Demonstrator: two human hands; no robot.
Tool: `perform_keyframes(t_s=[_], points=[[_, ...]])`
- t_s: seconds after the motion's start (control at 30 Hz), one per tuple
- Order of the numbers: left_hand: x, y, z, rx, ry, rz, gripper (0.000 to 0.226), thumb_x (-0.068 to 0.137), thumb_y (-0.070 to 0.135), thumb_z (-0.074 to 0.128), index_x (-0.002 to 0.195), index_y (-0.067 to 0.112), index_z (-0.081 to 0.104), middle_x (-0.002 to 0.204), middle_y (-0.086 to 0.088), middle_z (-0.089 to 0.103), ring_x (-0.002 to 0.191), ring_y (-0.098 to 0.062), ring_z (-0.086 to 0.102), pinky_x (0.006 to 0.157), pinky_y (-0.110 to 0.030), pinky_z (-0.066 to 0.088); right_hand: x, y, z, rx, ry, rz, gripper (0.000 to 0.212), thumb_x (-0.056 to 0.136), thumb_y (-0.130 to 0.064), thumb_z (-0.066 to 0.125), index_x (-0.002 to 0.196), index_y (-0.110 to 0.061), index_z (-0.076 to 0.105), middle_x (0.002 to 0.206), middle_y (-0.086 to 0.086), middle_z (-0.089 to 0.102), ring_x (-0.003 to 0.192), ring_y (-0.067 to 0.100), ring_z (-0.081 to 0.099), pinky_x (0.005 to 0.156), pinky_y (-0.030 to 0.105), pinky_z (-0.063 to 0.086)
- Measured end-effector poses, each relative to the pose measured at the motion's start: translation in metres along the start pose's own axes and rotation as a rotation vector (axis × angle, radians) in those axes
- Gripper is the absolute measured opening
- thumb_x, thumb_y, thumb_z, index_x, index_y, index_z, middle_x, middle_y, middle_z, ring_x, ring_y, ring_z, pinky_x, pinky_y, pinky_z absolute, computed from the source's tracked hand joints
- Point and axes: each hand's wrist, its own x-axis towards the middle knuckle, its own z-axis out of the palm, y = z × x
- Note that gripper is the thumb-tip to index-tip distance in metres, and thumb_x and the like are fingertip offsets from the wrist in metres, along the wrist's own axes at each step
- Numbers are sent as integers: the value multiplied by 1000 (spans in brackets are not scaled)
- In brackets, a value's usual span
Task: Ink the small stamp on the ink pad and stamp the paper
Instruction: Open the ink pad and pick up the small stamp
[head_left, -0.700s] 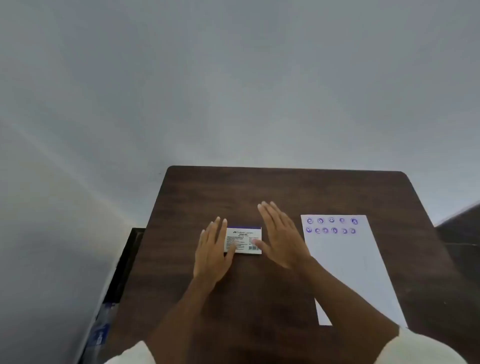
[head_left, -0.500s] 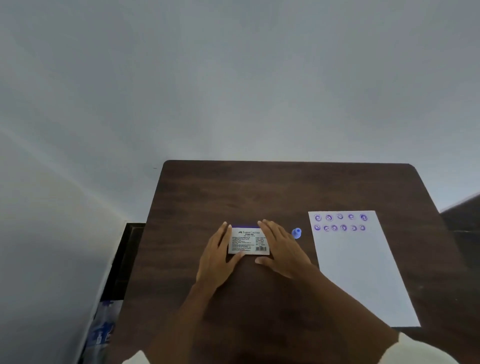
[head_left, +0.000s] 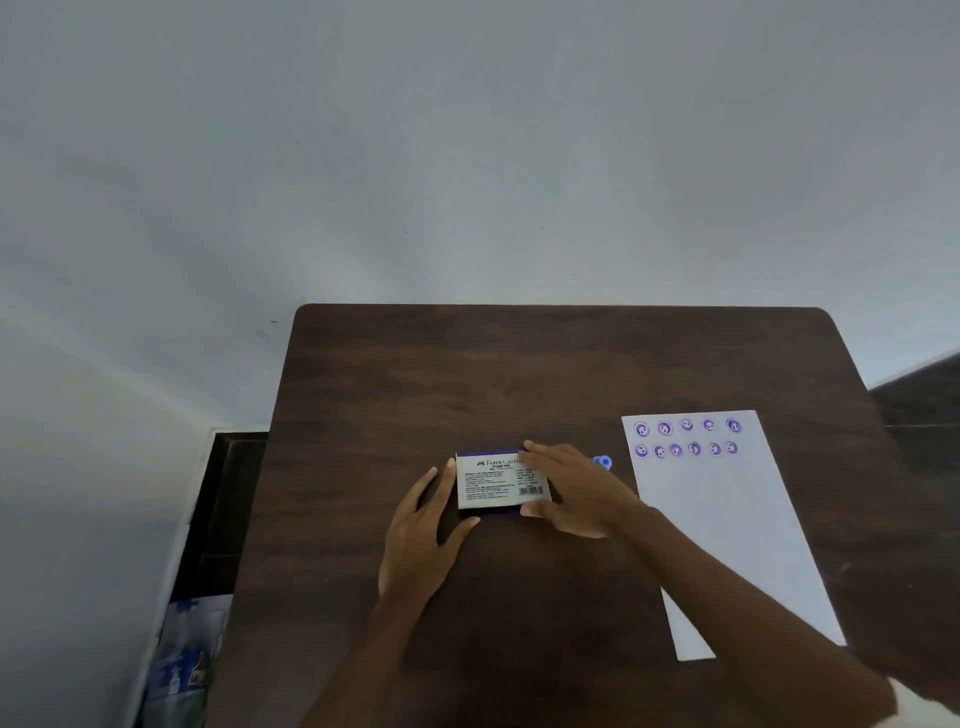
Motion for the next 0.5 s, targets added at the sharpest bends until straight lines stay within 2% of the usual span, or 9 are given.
perform_keyframes(t_s=[0.07,0.1,0.2,0.23,0.37,0.5], points=[[0,0,-1,0,15,11,75,87,68,47,152,50,14,154,6,38,139,-4,34,106,-28,35,1,0,-11,42,13,-19,68,86,-57,53,144,-26,36,155,-5,34,140,15,32,113,36,28],[0,1,-1,0,19,16,74,88,67,47,152,48,16,153,5,39,139,-7,35,107,-29,36,2,1,-17,59,29,-36,62,88,-56,51,140,-24,43,150,-3,43,136,16,40,111,34,32],[-1,1,-1,10,19,19,72,89,68,44,153,42,23,153,5,40,139,-9,38,107,-29,38,10,-2,-36,173,82,-39,42,93,-54,45,121,-27,61,118,-2,70,106,15,64,93,38,51],[-1,1,-1,13,14,14,73,89,69,43,153,42,23,154,5,39,140,-8,36,107,-28,36,15,-2,-41,217,94,-6,42,94,-54,43,120,-28,61,112,0,72,102,16,65,90,41,52],[0,0,-1,29,-15,14,73,90,65,47,154,40,21,157,8,35,143,-5,29,109,-27,31,39,-3,-50,330,114,164,55,95,-54,42,136,-18,46,112,11,69,109,28,60,97,47,48],[2,-1,0,41,-31,17,74,91,63,48,154,39,21,158,9,33,144,-3,25,110,-29,32,54,-1,-51,332,126,206,55,96,-48,45,138,-11,44,113,11,67,109,28,59,96,39,45]])
